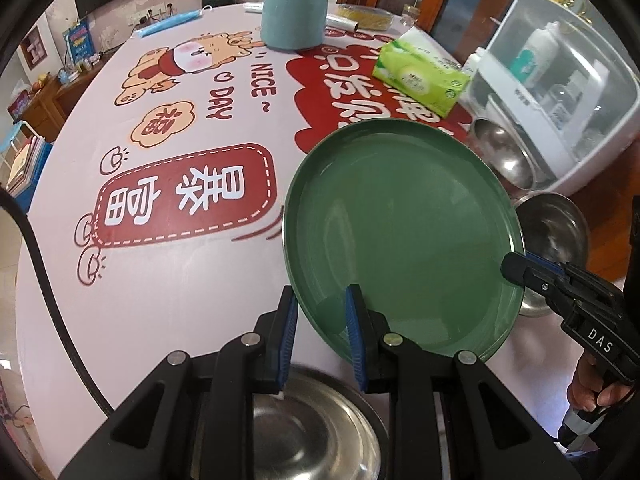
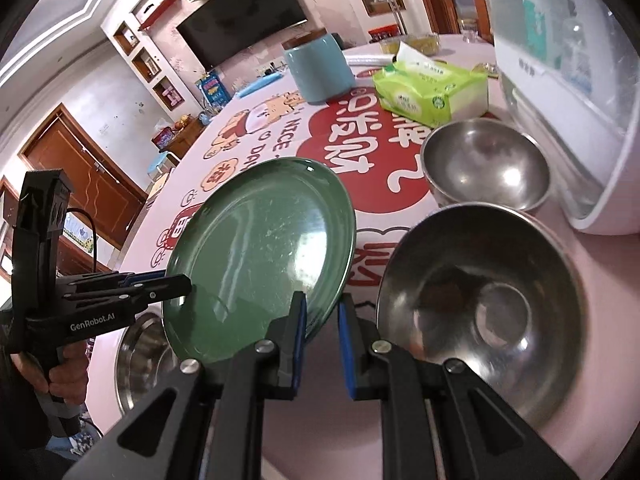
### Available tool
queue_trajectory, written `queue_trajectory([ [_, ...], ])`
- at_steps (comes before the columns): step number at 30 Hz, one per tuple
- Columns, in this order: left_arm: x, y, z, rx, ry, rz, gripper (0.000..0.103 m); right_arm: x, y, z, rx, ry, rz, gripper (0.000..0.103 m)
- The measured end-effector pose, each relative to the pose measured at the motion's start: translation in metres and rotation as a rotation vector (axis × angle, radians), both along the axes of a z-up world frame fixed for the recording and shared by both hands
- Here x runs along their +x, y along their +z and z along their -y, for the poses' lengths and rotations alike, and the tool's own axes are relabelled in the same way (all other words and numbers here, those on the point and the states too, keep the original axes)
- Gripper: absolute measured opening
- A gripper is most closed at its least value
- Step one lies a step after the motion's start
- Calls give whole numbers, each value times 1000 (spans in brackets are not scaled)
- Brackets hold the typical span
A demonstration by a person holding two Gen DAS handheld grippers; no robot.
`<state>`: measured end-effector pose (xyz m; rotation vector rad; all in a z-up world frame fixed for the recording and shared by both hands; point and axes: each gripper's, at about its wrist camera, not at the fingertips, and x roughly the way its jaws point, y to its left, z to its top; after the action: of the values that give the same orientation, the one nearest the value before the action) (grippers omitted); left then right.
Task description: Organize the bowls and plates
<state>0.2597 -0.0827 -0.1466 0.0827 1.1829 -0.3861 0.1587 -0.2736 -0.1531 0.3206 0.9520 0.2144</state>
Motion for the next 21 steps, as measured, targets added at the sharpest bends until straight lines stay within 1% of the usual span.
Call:
queue_trajectory([
  [13, -66, 33, -3, -35, 22, 46, 21, -68, 37, 2, -34, 32, 79, 15],
  [21, -106, 47, 0, -44, 28, 75, 21, -104, 50, 1, -65, 57, 114, 15],
])
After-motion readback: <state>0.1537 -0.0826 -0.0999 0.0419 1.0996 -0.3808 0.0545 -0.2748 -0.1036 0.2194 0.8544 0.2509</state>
